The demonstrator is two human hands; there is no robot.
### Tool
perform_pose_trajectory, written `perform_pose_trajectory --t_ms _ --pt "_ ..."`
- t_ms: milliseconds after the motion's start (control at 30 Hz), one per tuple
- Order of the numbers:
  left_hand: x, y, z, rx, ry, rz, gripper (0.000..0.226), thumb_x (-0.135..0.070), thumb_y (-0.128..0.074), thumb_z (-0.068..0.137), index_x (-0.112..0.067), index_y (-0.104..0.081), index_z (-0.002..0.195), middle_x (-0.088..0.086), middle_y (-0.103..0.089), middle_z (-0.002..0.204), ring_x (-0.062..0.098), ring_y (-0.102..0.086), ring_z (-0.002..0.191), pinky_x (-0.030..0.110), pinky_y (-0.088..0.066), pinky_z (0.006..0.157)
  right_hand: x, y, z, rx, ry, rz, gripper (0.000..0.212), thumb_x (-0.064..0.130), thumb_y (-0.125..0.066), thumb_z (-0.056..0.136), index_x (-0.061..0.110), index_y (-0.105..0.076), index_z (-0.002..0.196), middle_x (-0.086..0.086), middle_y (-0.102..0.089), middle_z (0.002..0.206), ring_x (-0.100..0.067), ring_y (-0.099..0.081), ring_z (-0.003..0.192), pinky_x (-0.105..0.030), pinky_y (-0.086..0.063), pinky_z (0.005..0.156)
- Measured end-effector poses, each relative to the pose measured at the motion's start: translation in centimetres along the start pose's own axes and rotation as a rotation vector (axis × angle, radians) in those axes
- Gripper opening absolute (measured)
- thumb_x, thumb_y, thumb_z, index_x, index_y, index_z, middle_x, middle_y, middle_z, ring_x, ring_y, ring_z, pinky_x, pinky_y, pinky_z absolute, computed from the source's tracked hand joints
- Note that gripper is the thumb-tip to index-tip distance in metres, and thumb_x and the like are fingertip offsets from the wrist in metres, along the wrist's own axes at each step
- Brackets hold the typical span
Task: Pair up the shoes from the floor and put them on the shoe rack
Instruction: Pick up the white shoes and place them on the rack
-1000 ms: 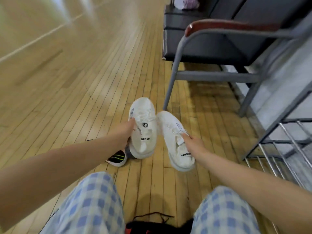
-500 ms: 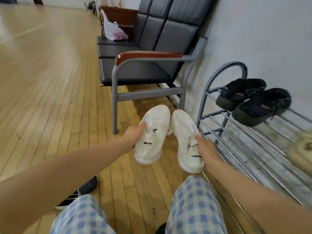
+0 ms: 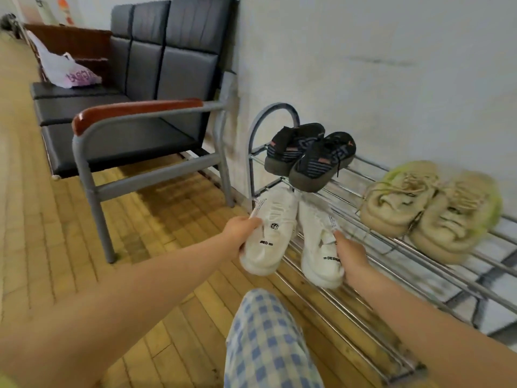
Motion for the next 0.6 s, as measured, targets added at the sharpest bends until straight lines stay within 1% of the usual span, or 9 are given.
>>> perform_pose_trajectory --t_ms 67,100,167,233,300,367,433,500,600 --pt "0.1 -1.1 0.1 0.054 -0.002 -0.039 0.028 -0.014 -0.061 0.088 -0.005 -0.062 0.114 0.016 -0.067 0.107 0.032 -0.065 0.099 0.043 -0.053 0.089 -0.3 0.4 0.8 -0.030 -0.009 0.006 0.043 0.039 -0.051 0.093 0.001 -0.062 0.108 -0.018 -0.064 0.111 -0.031 -0.060 0.096 -0.031 -0.041 0.074" --pt "0.2 -1.4 0.3 0.064 -0.005 -0.051 0.031 -0.014 -0.061 0.088 -0.006 -0.060 0.118 0.015 -0.067 0.111 0.032 -0.064 0.102 0.044 -0.052 0.092 -0.3 0.5 1.1 -0.030 -0.009 -0.008 0.046 0.040 -0.049 0.094 0.001 -0.062 0.113 -0.017 -0.063 0.113 -0.031 -0.060 0.099 -0.032 -0.042 0.076" --pt "0.7 -1.7 1.0 0.046 -0.008 -0.068 0.038 -0.014 -0.059 0.087 -0.009 -0.058 0.125 0.014 -0.064 0.118 0.032 -0.063 0.107 0.047 -0.051 0.095 -0.5 0.6 1.6 -0.033 0.011 -0.029 0.044 0.038 -0.046 0.096 0.003 -0.061 0.117 -0.016 -0.062 0.113 -0.030 -0.057 0.100 -0.035 -0.044 0.081" --pt "1.1 -1.9 1.2 0.004 -0.030 -0.092 0.030 -0.008 -0.052 0.090 -0.011 -0.061 0.118 0.013 -0.065 0.112 0.031 -0.062 0.105 0.044 -0.051 0.094 -0.8 0.8 2.2 -0.050 0.051 -0.043 0.040 0.034 -0.045 0.097 0.005 -0.060 0.118 -0.017 -0.062 0.115 -0.032 -0.057 0.102 -0.039 -0.045 0.088" --pt "1.3 -2.0 1.5 -0.032 -0.041 -0.110 0.030 -0.004 -0.046 0.091 -0.014 -0.061 0.114 0.010 -0.064 0.101 0.030 -0.061 0.099 0.040 -0.052 0.089 -1.1 0.7 2.8 -0.052 0.081 -0.057 0.038 0.033 -0.045 0.096 0.005 -0.060 0.117 -0.018 -0.063 0.115 -0.029 -0.055 0.094 -0.038 -0.045 0.085" --pt "1.2 -2.1 2.1 -0.067 -0.049 -0.113 0.034 -0.004 -0.042 0.091 -0.011 -0.061 0.118 0.008 -0.063 0.099 0.029 -0.061 0.096 0.037 -0.053 0.084 -1.5 0.6 3.3 -0.055 0.095 -0.089 0.041 0.034 -0.043 0.097 0.003 -0.060 0.117 -0.018 -0.063 0.116 -0.028 -0.054 0.092 -0.034 -0.043 0.080" --pt "0.5 -2.3 2.9 -0.100 -0.066 -0.102 0.036 -0.005 -0.041 0.092 -0.011 -0.060 0.122 0.009 -0.063 0.103 0.029 -0.060 0.096 0.037 -0.052 0.085 -1.7 0.6 4.0 -0.072 0.097 -0.121 0.045 0.036 -0.039 0.098 0.001 -0.059 0.120 -0.020 -0.061 0.119 -0.033 -0.057 0.101 -0.032 -0.040 0.078" --pt "-0.6 -2.7 3.9 -0.114 -0.071 -0.079 0.037 -0.009 -0.042 0.093 -0.014 -0.057 0.127 0.010 -0.063 0.114 0.030 -0.061 0.102 0.040 -0.052 0.092 -1.8 0.7 4.7 -0.104 0.103 -0.141 0.048 0.036 -0.037 0.099 0.001 -0.057 0.125 -0.021 -0.059 0.125 -0.036 -0.056 0.111 -0.033 -0.038 0.079" --pt "-2.3 -3.8 5.7 -0.102 -0.072 -0.048 0.037 -0.012 -0.043 0.093 -0.015 -0.058 0.127 0.010 -0.064 0.119 0.032 -0.062 0.107 0.043 -0.051 0.095 -1.5 0.7 6.0 -0.129 0.091 -0.141 0.051 0.038 -0.038 0.098 0.001 -0.054 0.129 -0.023 -0.057 0.128 -0.038 -0.055 0.114 -0.035 -0.041 0.084"
Point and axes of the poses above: each hand's wrist, its own z-axis towards the middle knuckle, its own y-axis out of the back of the hand, x = y × z, the point moved 3 cm from there along z, towards the middle knuckle
